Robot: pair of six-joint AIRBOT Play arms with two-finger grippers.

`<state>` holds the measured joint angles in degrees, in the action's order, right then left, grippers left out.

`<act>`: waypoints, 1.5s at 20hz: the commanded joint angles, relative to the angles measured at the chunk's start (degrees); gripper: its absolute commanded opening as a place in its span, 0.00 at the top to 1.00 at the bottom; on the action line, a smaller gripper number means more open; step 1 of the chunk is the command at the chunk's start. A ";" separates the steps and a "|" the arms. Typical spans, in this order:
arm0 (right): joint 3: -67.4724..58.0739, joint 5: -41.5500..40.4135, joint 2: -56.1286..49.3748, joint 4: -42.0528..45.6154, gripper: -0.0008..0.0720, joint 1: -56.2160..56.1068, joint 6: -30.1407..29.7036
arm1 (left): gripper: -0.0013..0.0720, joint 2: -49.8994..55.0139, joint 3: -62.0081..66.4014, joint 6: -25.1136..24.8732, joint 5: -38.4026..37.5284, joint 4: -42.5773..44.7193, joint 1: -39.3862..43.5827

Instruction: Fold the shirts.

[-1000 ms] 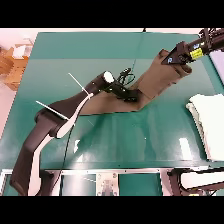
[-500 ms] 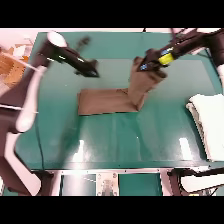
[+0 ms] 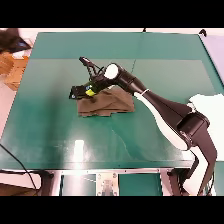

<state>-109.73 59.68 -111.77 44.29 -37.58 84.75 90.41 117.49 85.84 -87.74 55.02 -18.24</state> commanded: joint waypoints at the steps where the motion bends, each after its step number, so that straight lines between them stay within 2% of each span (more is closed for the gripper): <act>1: -5.77 12.68 0.76 8.31 0.37 6.12 2.56 | 0.95 -1.53 -0.96 -0.42 -0.20 -0.66 -4.02; 3: -5.70 18.21 3.85 13.64 0.37 15.17 4.33 | 0.95 -1.53 -1.95 -0.44 -0.15 -2.08 -4.00; 5: -3.43 21.86 5.38 14.71 0.37 24.15 5.57 | 0.95 -1.66 -1.97 -0.42 -0.24 -3.15 -4.00; 6: -1.38 22.75 5.40 14.67 0.24 27.85 6.62 | 0.95 -1.81 -1.97 -0.42 -0.33 -3.08 -4.00; 7: 1.92 22.82 5.40 14.62 0.22 31.06 6.56 | 0.95 -1.97 -1.97 -0.42 -0.39 -3.37 -4.00; 10: 13.46 20.39 5.33 12.31 0.18 36.06 4.04 | 0.95 -2.01 -1.97 -0.37 -0.37 -3.82 -4.00; 14: 28.17 11.28 5.20 -0.09 0.18 36.37 -3.85 | 0.95 -2.01 -1.97 -0.28 -0.37 -5.07 -4.00; 18: 32.76 7.45 4.00 -6.88 0.19 33.14 -8.07 | 0.95 -2.01 -1.97 -0.31 -0.37 -5.16 -4.00; 19: 32.68 6.40 3.98 -7.82 0.27 31.87 -8.81 | 0.95 -2.01 -1.97 -0.31 -0.39 -5.18 -4.00; 21: 31.63 5.01 3.98 -8.33 0.53 29.49 -8.79 | 0.95 -2.01 -1.97 -0.31 -0.57 -5.40 -4.00; 22: 30.71 4.85 4.00 -8.33 0.80 28.44 -8.90 | 0.95 -2.01 -1.97 -0.33 -0.85 -5.60 -4.00; 23: 29.38 5.22 4.11 -8.33 0.96 27.74 -8.90 | 0.95 -2.01 -1.97 -0.35 -1.27 -5.81 -4.00; 27: 18.16 9.49 7.89 -8.07 0.97 29.55 -6.49 | 0.95 -2.01 -1.97 -0.33 -1.70 -6.16 -4.00; 30: 6.69 12.07 14.03 -5.53 0.97 36.85 -2.45 | 0.95 -2.01 -1.97 -0.31 -1.70 -6.21 -4.00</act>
<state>-94.06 69.06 -102.06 37.21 -5.32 79.00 88.44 115.55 85.52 -89.25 49.01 -22.22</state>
